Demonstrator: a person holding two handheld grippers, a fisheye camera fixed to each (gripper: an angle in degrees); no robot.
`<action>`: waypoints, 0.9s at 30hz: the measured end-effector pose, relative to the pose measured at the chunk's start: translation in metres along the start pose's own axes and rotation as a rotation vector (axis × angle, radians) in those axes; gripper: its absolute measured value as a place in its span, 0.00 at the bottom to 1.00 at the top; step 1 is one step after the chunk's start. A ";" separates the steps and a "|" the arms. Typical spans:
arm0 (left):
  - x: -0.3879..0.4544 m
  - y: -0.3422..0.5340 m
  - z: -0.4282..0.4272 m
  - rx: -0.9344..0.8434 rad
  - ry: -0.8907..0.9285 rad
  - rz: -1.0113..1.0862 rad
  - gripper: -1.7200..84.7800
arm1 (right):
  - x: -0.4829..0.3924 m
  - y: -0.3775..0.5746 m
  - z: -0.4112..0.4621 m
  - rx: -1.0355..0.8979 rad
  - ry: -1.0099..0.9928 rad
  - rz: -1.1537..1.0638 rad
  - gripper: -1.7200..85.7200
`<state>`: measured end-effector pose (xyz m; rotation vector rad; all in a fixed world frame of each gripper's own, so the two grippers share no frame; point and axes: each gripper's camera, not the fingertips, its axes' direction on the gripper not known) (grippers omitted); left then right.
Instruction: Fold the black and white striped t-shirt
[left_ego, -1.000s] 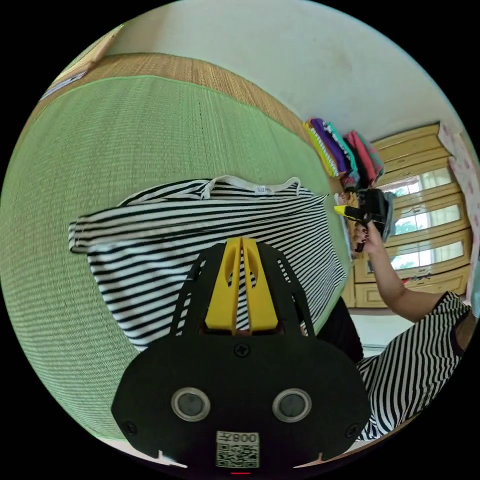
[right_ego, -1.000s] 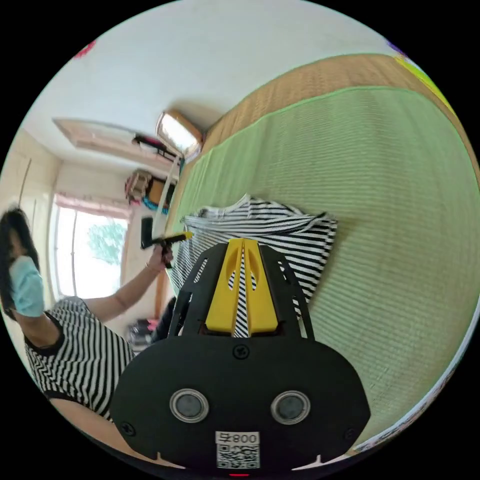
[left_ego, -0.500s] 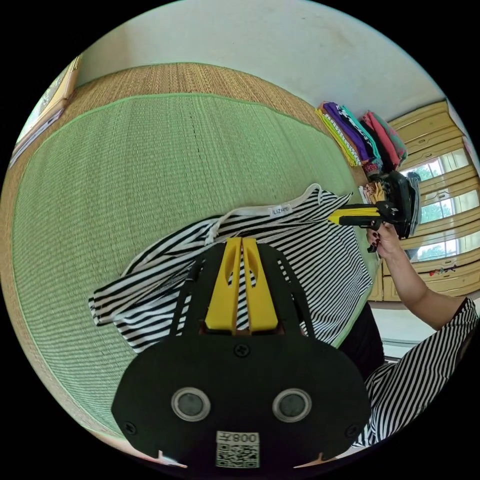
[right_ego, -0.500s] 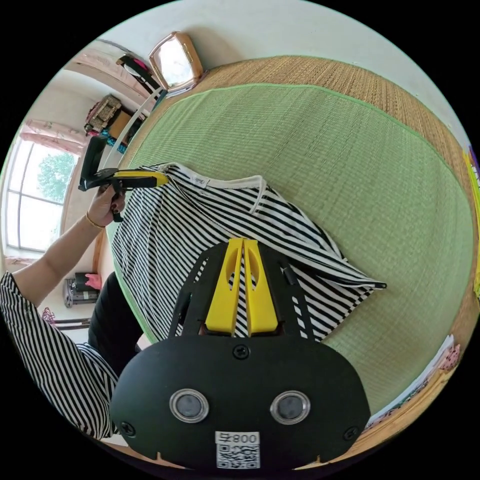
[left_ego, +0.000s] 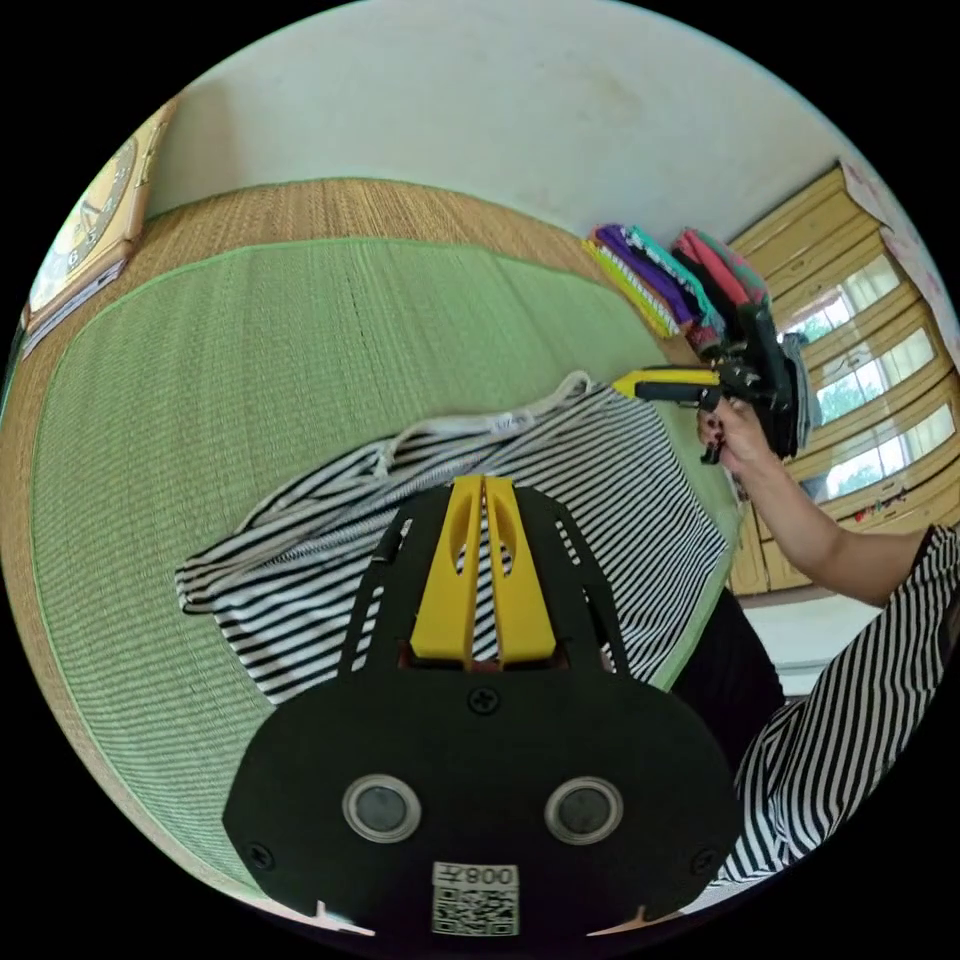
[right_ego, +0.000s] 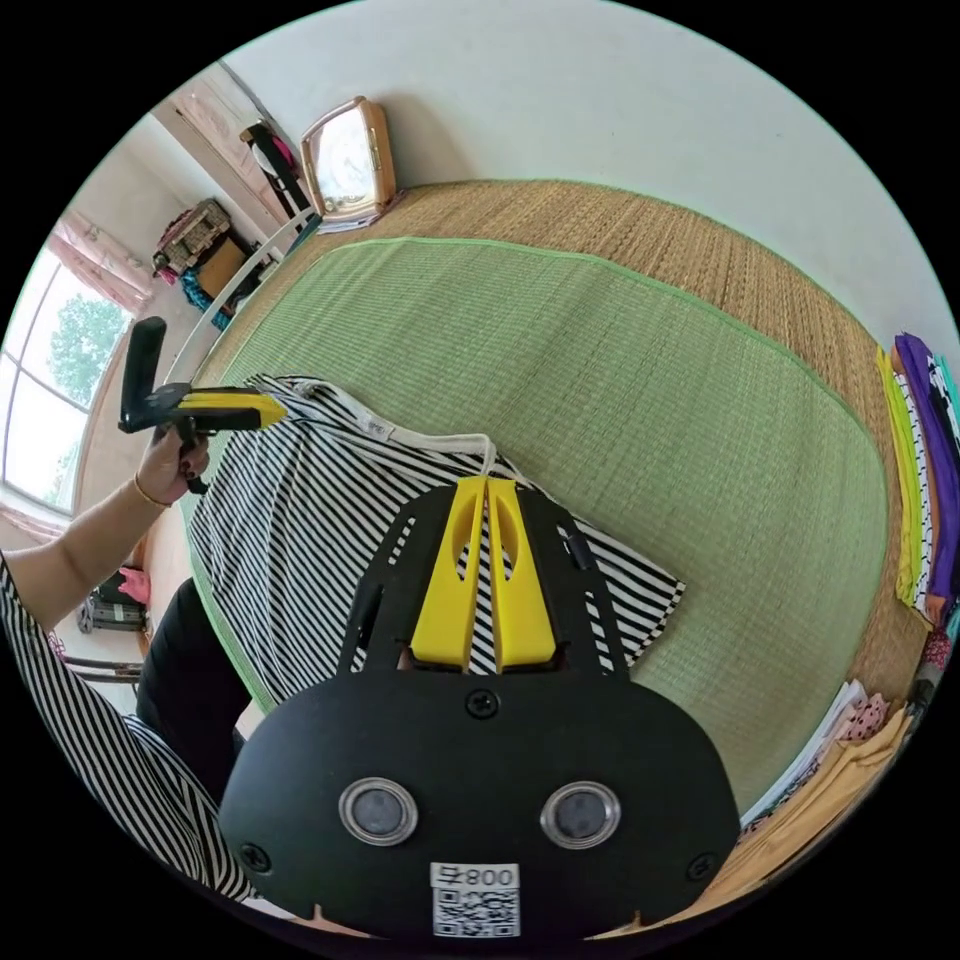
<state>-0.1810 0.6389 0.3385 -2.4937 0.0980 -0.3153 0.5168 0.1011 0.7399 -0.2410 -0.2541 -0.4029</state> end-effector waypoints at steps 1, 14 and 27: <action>0.003 0.002 0.009 -0.063 -0.040 0.004 0.02 | -0.004 0.007 0.004 0.000 -0.012 -0.016 0.02; 0.004 -0.005 -0.010 0.056 -0.121 -0.059 0.02 | -0.007 0.003 0.071 -0.117 -0.061 -0.104 0.02; 0.007 0.024 0.005 -0.032 -0.121 -0.037 0.02 | 0.018 -0.003 0.073 -0.094 -0.080 -0.075 0.02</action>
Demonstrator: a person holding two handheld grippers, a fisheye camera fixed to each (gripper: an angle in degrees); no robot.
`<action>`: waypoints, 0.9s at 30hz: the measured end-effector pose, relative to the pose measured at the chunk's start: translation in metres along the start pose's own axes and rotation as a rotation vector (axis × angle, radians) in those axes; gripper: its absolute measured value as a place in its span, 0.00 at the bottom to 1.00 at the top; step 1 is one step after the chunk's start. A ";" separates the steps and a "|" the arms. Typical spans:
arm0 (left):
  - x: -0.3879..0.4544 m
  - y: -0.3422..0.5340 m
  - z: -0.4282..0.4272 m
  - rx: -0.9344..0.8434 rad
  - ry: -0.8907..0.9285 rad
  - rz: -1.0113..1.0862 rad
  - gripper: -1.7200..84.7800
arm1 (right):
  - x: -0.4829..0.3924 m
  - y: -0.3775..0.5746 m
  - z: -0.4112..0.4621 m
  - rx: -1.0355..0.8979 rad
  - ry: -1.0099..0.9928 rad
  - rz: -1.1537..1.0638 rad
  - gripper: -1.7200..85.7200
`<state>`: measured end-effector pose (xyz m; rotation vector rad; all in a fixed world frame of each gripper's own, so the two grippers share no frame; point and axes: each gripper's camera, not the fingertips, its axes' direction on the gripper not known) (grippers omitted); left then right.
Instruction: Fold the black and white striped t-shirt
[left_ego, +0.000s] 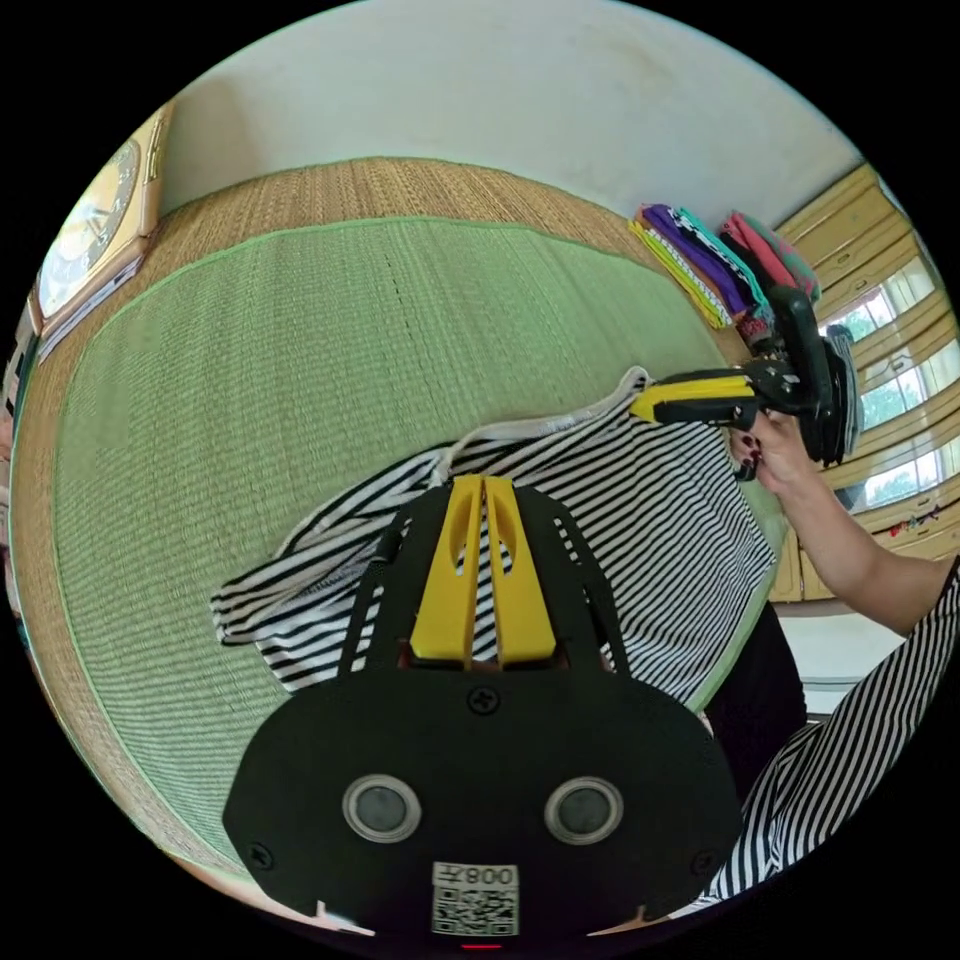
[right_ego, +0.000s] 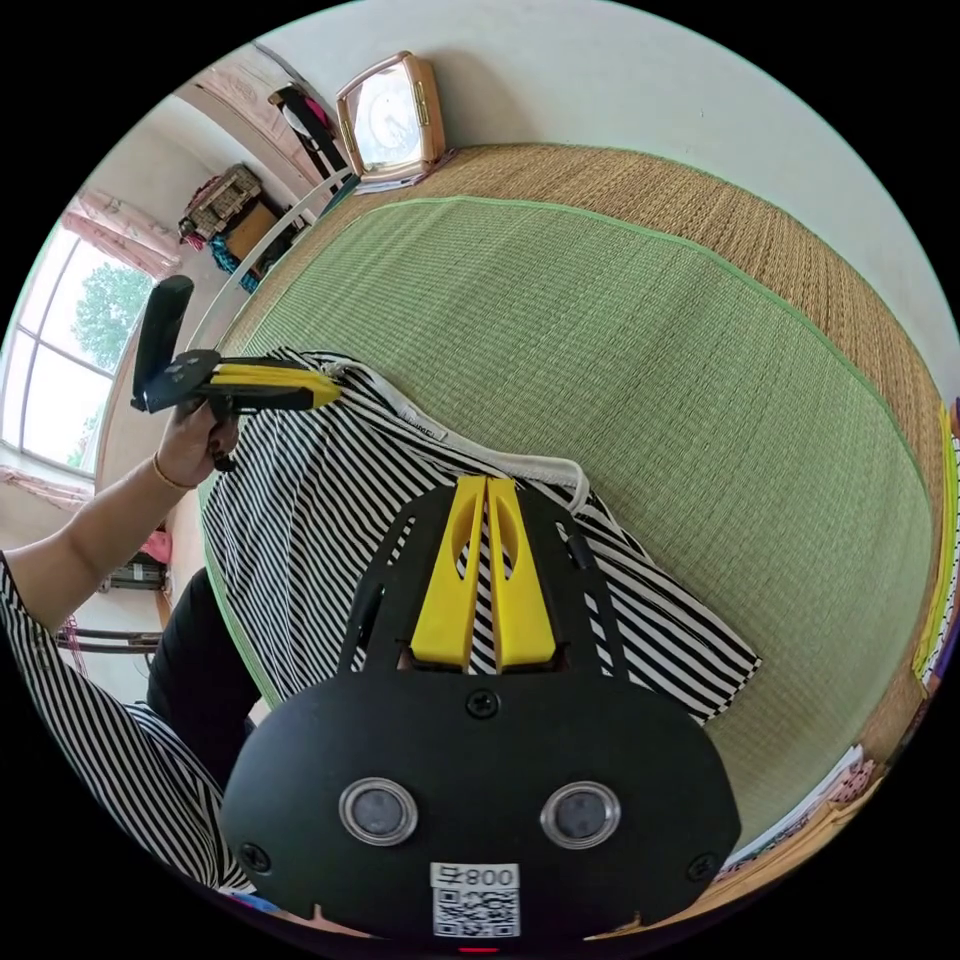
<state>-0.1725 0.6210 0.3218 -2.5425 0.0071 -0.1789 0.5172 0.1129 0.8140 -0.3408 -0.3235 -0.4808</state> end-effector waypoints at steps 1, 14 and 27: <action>-0.003 -0.002 0.000 -0.005 -0.032 -0.003 0.02 | 0.003 0.002 -0.001 0.000 -0.007 0.005 0.02; -0.012 0.055 -0.019 0.068 -0.043 0.003 0.02 | 0.024 0.016 -0.018 0.033 -0.092 0.051 0.02; -0.064 0.047 -0.005 0.032 -0.163 -0.104 0.02 | 0.015 0.022 -0.041 0.050 -0.116 0.056 0.02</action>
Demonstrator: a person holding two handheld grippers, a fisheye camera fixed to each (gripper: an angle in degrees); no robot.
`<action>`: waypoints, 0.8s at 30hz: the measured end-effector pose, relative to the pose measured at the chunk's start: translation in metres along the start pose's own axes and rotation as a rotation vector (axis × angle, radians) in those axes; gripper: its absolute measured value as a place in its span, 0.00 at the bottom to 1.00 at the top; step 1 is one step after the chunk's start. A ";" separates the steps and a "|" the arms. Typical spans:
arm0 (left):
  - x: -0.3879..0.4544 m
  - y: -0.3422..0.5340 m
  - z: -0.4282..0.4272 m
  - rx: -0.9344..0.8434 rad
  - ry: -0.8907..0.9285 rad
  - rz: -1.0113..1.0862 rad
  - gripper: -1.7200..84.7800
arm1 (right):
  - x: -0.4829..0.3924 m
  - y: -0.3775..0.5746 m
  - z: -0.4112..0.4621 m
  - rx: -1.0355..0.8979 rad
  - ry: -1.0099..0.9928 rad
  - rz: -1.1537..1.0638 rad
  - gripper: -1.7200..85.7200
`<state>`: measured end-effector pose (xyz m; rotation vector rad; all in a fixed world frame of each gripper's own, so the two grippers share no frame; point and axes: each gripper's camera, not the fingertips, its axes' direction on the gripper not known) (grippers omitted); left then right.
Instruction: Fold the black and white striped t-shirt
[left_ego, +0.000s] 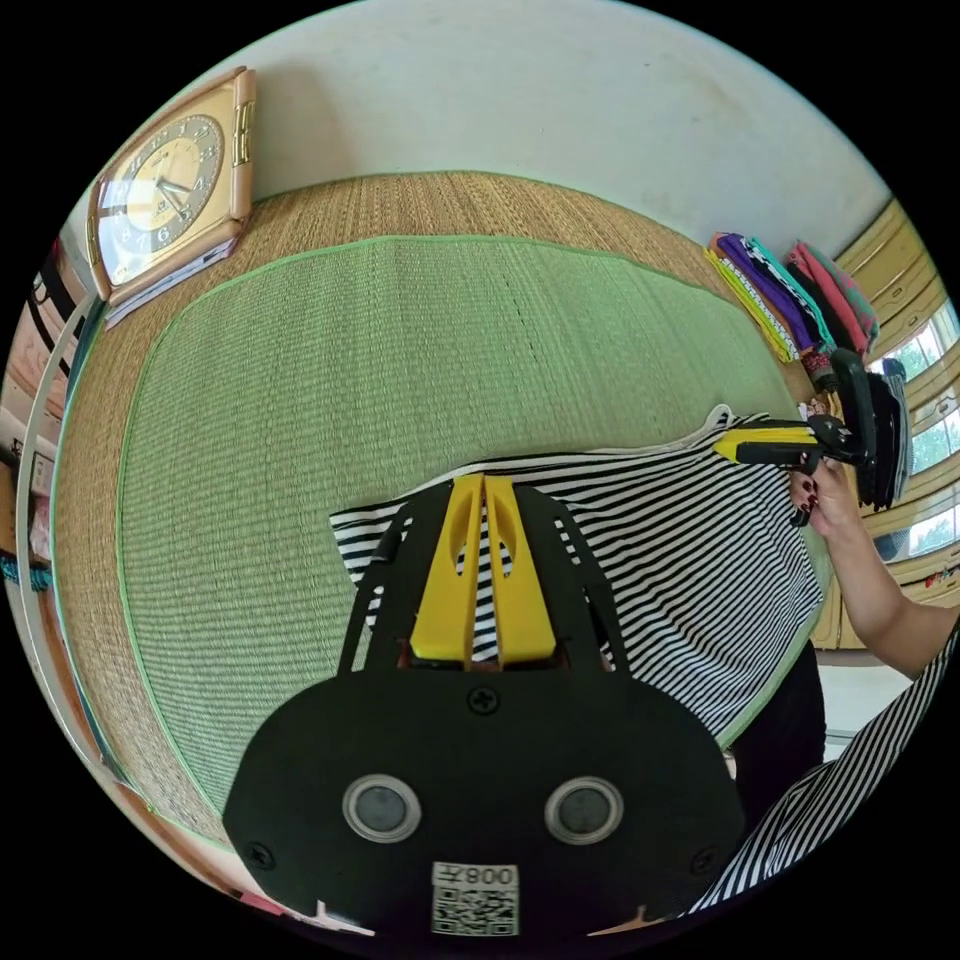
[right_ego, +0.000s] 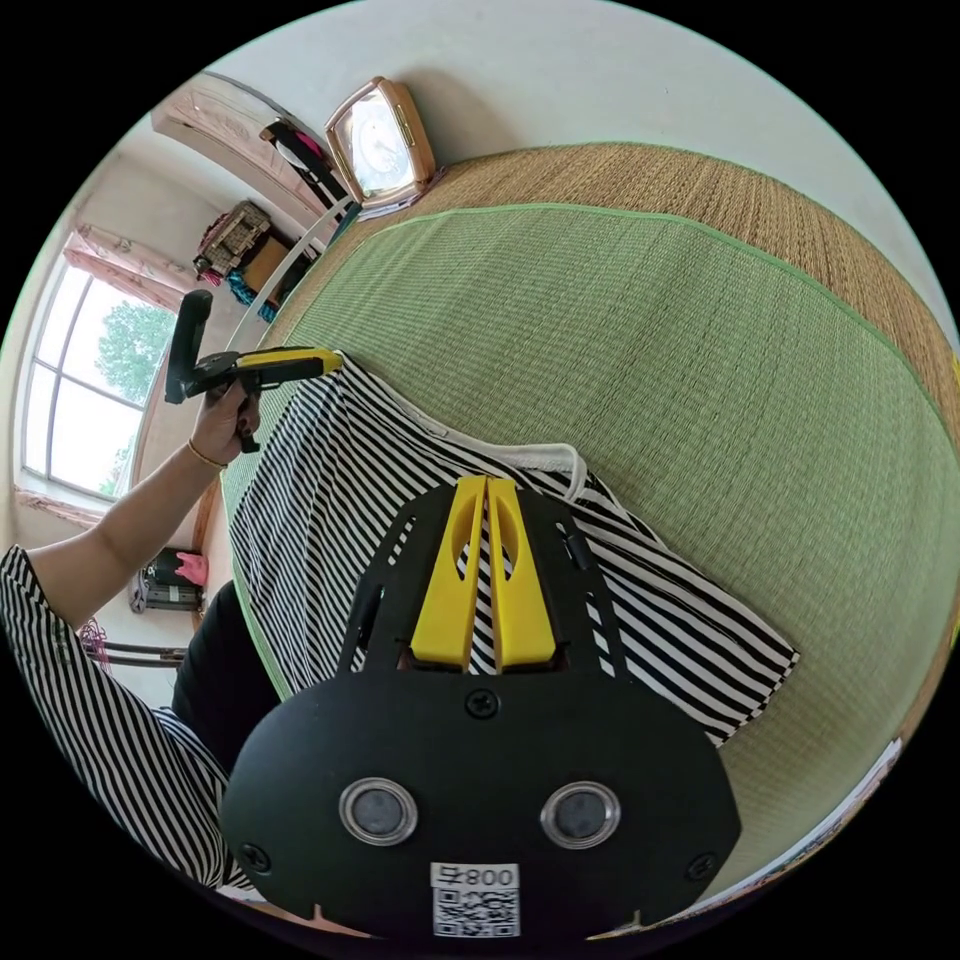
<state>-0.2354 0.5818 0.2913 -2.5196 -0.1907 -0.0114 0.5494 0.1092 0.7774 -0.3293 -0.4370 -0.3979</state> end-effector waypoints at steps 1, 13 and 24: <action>-0.005 0.003 0.001 0.005 0.003 -0.016 0.02 | -0.002 0.001 -0.003 0.001 -0.006 0.001 0.02; -0.051 0.035 0.019 0.044 0.088 -0.126 0.02 | -0.001 0.036 -0.064 0.075 0.078 0.106 0.02; -0.065 0.048 0.038 0.039 0.092 -0.109 0.02 | -0.010 0.025 -0.078 0.097 0.030 0.194 0.02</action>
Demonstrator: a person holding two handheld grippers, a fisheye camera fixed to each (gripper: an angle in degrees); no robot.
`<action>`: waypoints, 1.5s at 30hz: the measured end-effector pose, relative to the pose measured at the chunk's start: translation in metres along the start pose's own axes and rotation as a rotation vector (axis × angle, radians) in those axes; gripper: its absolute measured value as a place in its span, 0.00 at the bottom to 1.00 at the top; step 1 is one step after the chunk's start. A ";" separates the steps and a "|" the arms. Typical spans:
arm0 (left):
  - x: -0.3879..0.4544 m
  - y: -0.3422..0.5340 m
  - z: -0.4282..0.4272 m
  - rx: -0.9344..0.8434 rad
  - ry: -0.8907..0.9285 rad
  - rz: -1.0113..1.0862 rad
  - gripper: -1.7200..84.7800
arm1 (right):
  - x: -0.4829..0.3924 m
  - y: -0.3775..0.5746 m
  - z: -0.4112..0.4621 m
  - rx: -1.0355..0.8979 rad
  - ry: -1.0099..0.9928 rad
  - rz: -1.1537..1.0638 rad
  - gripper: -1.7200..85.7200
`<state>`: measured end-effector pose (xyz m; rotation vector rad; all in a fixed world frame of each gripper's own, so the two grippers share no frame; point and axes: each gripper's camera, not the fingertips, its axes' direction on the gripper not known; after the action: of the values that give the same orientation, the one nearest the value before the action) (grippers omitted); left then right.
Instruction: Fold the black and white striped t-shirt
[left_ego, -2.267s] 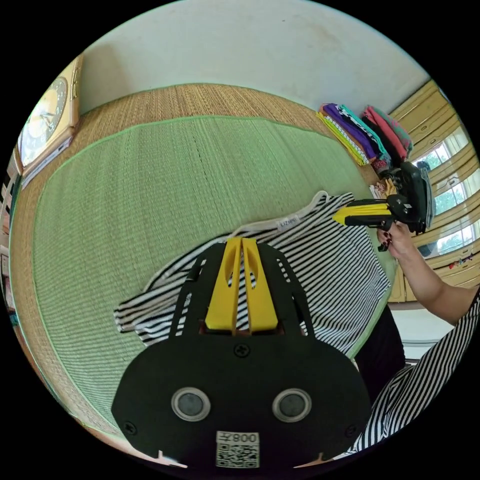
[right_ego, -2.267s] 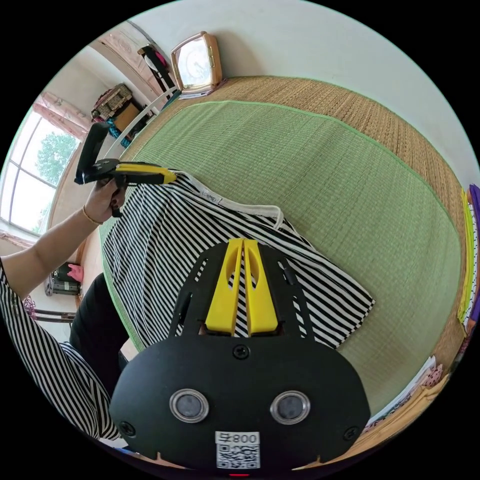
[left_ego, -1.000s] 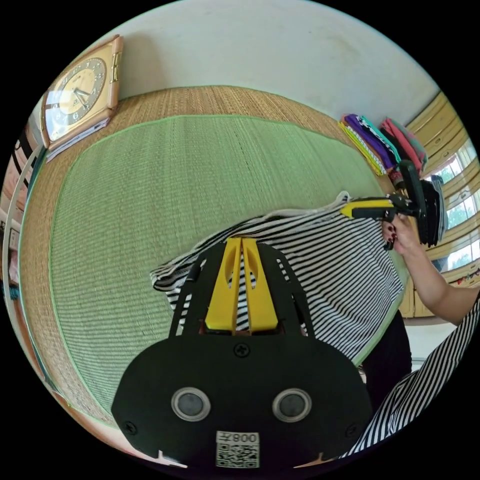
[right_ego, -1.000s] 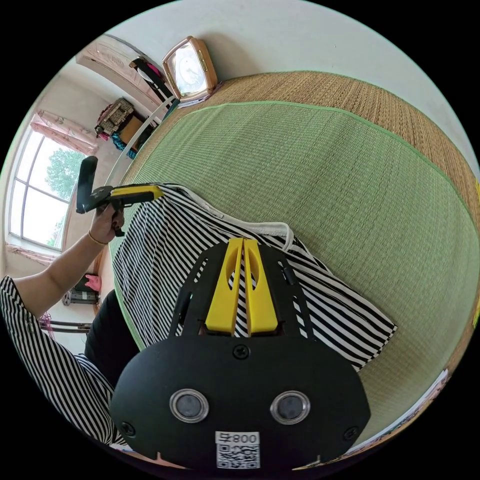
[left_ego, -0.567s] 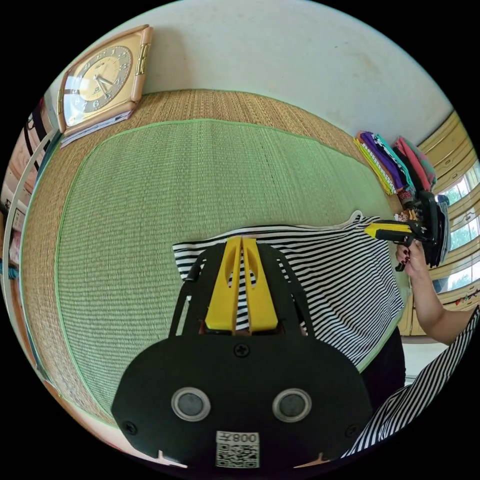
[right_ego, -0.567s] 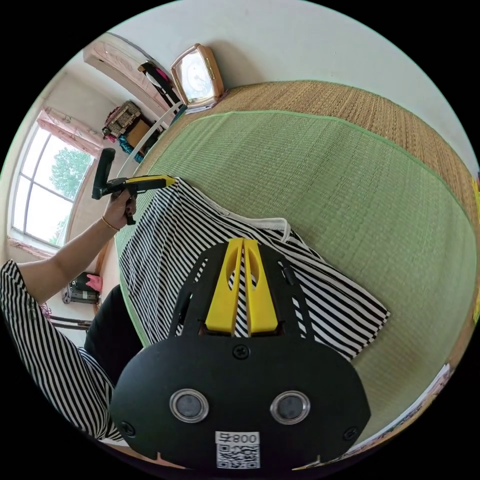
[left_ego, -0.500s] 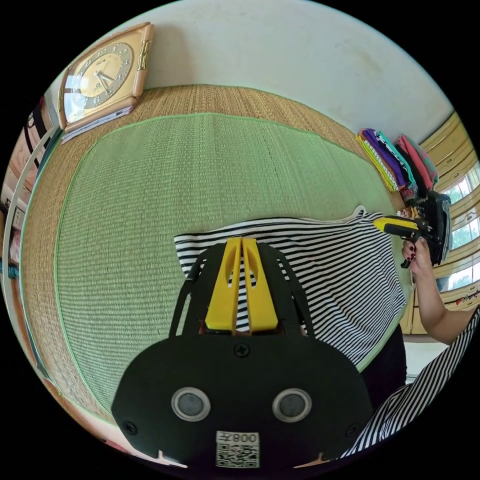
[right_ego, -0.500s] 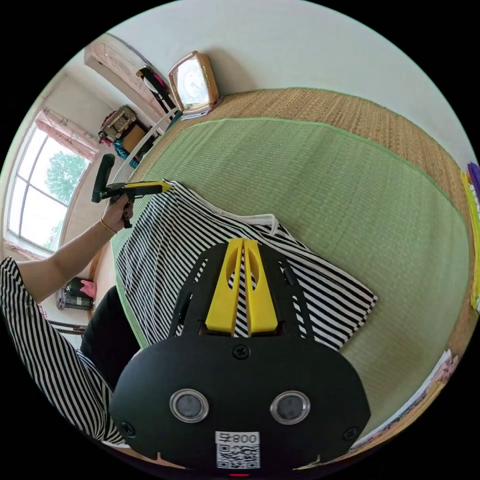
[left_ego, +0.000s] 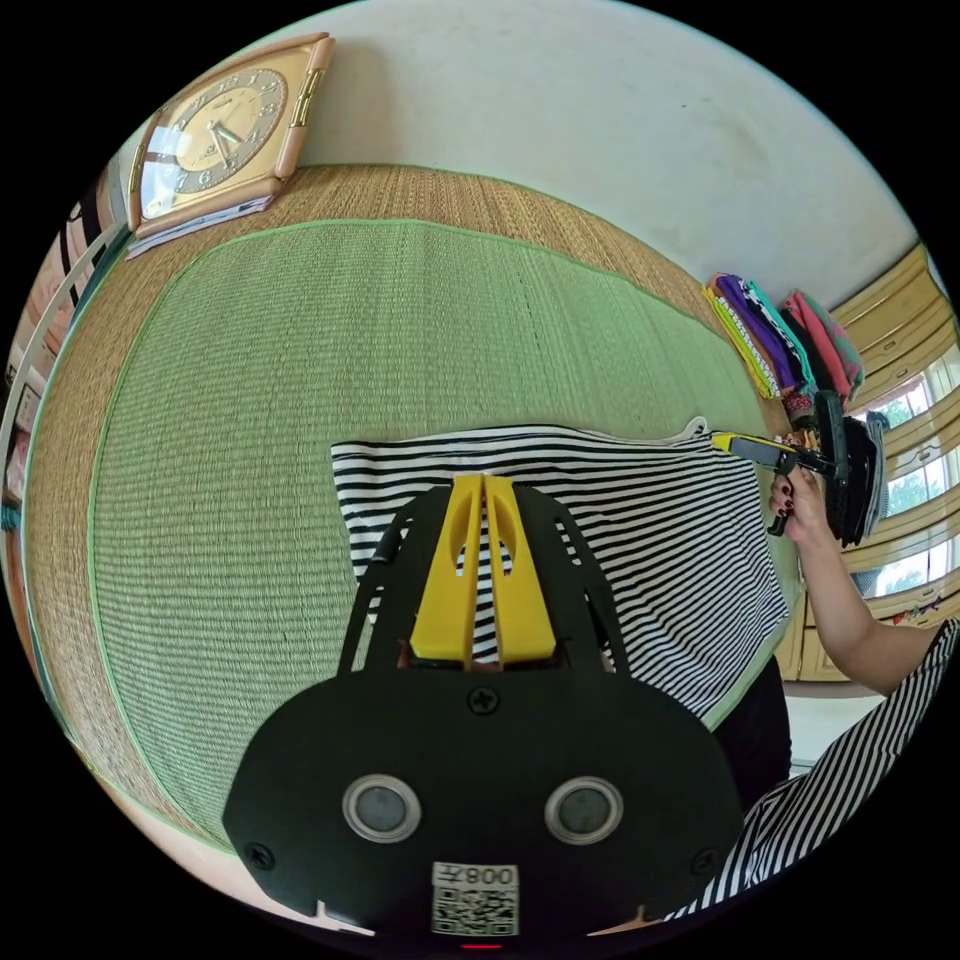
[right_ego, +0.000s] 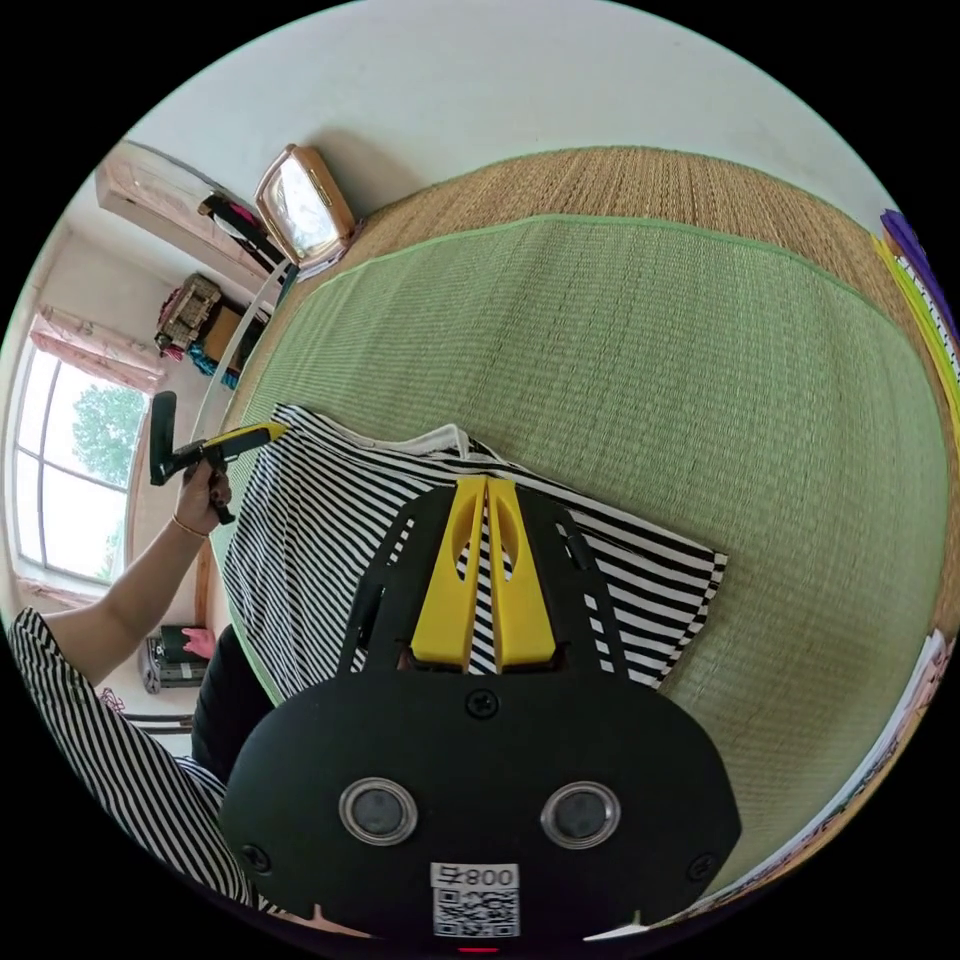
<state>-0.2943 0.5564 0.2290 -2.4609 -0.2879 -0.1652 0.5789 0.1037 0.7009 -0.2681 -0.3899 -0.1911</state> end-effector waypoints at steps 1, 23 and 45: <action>-0.001 0.003 0.001 -0.001 0.009 0.008 0.02 | -0.007 -0.002 -0.009 0.017 0.010 -0.011 0.02; -0.051 0.055 0.059 -0.094 0.124 -0.026 0.02 | -0.027 0.012 -0.096 -0.027 -0.028 0.119 0.02; -0.109 0.172 0.114 -0.069 0.293 -0.316 0.07 | -0.064 0.281 -0.248 0.029 -0.320 0.378 0.09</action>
<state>-0.3519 0.4773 0.0178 -2.4020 -0.5463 -0.6731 0.6733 0.3053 0.3931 -0.3394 -0.6495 0.2319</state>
